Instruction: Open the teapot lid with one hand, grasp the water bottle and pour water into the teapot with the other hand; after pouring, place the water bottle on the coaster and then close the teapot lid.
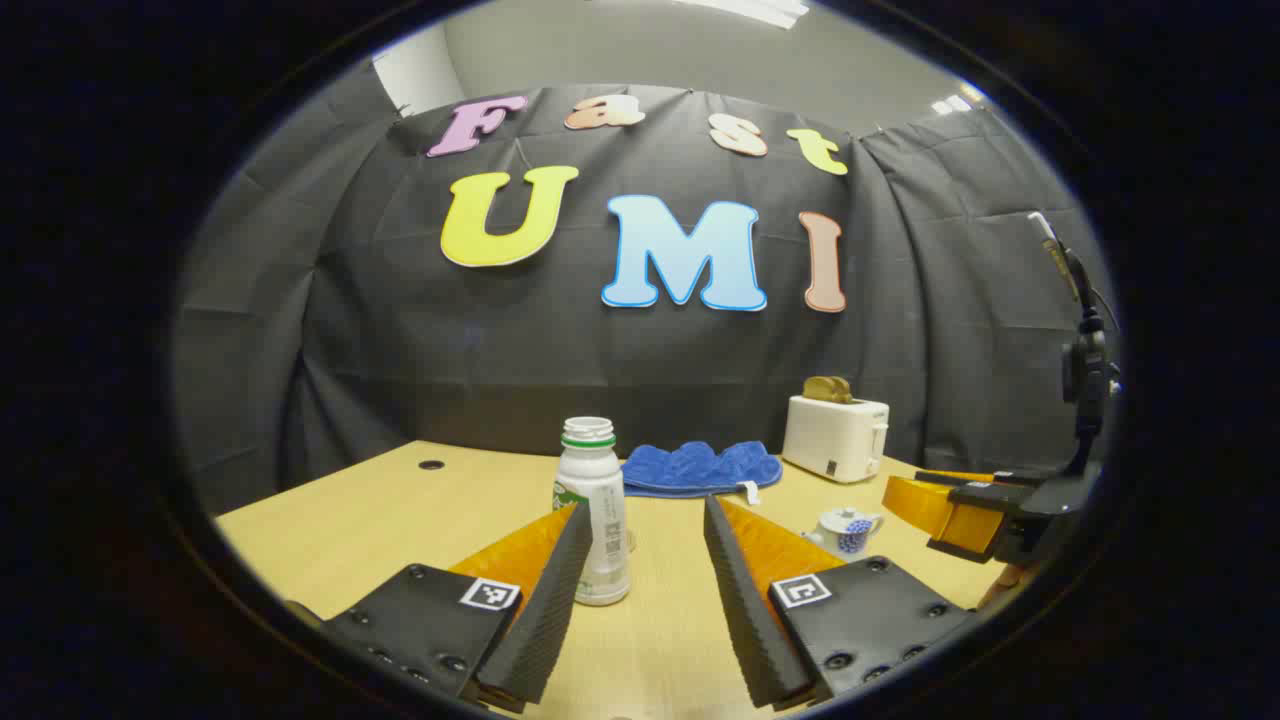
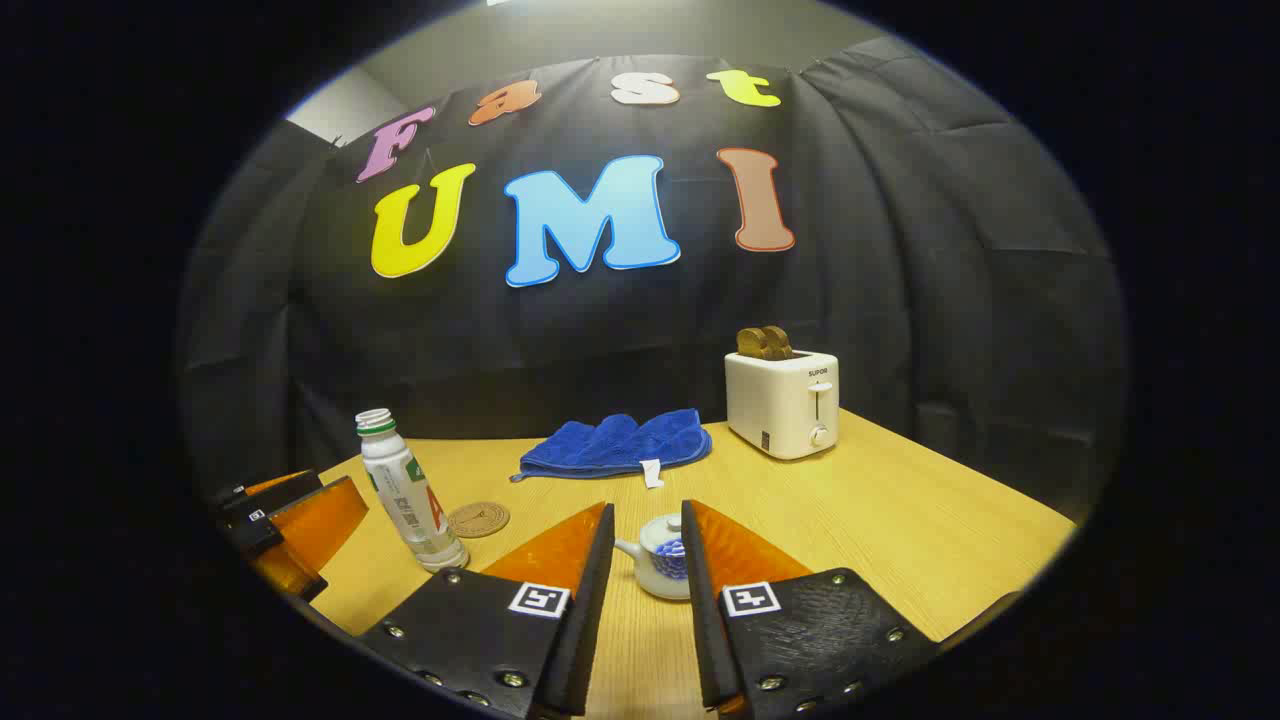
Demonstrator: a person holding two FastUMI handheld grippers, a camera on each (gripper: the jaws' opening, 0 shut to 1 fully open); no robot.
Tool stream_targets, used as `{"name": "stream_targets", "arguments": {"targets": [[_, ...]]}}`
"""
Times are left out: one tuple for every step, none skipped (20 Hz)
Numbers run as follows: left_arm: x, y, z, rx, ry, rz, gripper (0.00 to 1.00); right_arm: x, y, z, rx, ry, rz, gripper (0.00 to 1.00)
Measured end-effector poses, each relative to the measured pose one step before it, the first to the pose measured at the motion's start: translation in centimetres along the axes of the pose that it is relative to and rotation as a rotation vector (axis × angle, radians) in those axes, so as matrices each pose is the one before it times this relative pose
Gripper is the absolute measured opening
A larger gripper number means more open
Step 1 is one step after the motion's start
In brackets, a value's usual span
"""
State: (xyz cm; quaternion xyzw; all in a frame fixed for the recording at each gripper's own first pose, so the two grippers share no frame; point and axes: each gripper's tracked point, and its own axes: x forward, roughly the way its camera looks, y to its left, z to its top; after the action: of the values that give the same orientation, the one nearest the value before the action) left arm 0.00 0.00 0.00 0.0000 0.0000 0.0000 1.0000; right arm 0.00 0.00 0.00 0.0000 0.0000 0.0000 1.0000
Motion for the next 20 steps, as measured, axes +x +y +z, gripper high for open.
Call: {"name": "stream_targets", "arguments": {"targets": [[0.137, -0.078, -0.074, -0.00541, 0.00260, -0.00240, 0.81, 0.116, -0.165, -0.165, -0.01022, 0.00201, -0.00479, 0.41], [0.116, -0.131, -0.177, -0.00673, 0.00257, -0.00321, 0.81, 0.176, -0.121, 0.047, -0.00773, 0.00215, -0.00482, 0.41], [0.062, -0.018, 0.061, -0.00602, -0.00240, 0.00007, 0.81, 0.206, -0.082, 0.040, -0.00828, -0.00114, -0.00237, 0.41], [0.193, 0.162, 0.001, -0.00325, -0.00411, 0.00467, 0.81, 0.324, -0.072, 0.113, -0.01446, -0.00196, -0.00373, 0.41], [0.187, 0.052, 0.158, 0.00099, -0.00403, 0.00262, 0.81, 0.379, -0.127, -0.031, -0.01843, -0.00241, -0.00557, 0.41], [0.141, 0.062, -0.040, 0.00273, -0.00225, 0.00085, 0.81, 0.454, -0.087, 0.018, -0.01793, 0.00101, -0.00528, 0.41], [0.131, 0.100, 0.046, 0.00373, 0.00021, 0.00141, 0.81, 0.437, 0.056, -0.138, -0.00966, 0.00174, 0.00109, 0.41], [0.131, 0.192, -0.168, 0.00172, 0.00049, 0.00390, 0.81, 0.399, 0.197, -0.140, -0.00097, 0.00556, 0.00636, 0.41], [0.049, 0.098, -0.062, -0.00161, 0.00118, 0.00278, 0.80, 0.377, 0.166, -0.320, 0.00169, 0.00828, 0.00468, 0.41], [0.057, 0.127, -0.064, -0.00574, 0.00265, 0.00121, 0.79, 0.538, 0.044, -0.318, -0.00150, 0.00456, 0.00083, 0.41], [0.067, 0.103, -0.115, -0.00554, 0.00310, 0.00009, 0.78, 0.605, -0.823, -0.139, 0.00798, 0.00577, -0.02757, 0.25], [0.042, 0.100, 0.000, -0.00302, 0.00167, 0.00108, 0.77, -0.079, -0.094, 0.008, 0.01198, 0.00015, -0.00199, 0.08], [0.094, 0.074, -0.060, -0.00040, -0.00018, 0.00013, 0.81, 0.230, -0.123, -0.020, -0.00148, 0.00245, -0.00781, 0.14], [0.050, 0.127, 0.068, 0.00096, -0.00083, 0.00111, 0.81, 0.129, -0.183, -0.008, -0.00777, -0.00098, -0.00642, 0.14], [0.057, 0.104, 0.036, 0.00064, -0.00104, 0.00227, 0.77, 0.129, -0.087, -0.114, -0.00636, -0.00007, -0.00245, 0.14], [0.030, 0.024, 0.015, -0.00101, -0.00117, 0.00073, 0.73, 0.121, -0.005, 0.036, -0.00369, 0.00060, -0.00051, 0.14], [0.107, 0.038, -0.146, -0.00148, 0.00143, -0.00147, 0.74, 0.156, -0.052, -0.183, -0.00226, 0.00214, -0.00248, 0.14], [0.103, 0.009, -0.101, -0.00042, 0.00161, 0.00041, 0.76, 0.143, 0.042, -0.050, -0.00312, 0.00327, 0.00070, 0.14], [0.040, 0.106, -0.008, -0.00123, 0.00146, 0.00114, 0.77, 0.102, 0.155, -0.106, -0.00457, 0.00348, 0.00345, 0.14], [0.075, -0.014, -0.218, -0.00158, 0.00113, -0.00017, 0.78, 0.097, 0.171, -0.131, -0.00508, 0.00338, 0.00563, 0.14]]}}
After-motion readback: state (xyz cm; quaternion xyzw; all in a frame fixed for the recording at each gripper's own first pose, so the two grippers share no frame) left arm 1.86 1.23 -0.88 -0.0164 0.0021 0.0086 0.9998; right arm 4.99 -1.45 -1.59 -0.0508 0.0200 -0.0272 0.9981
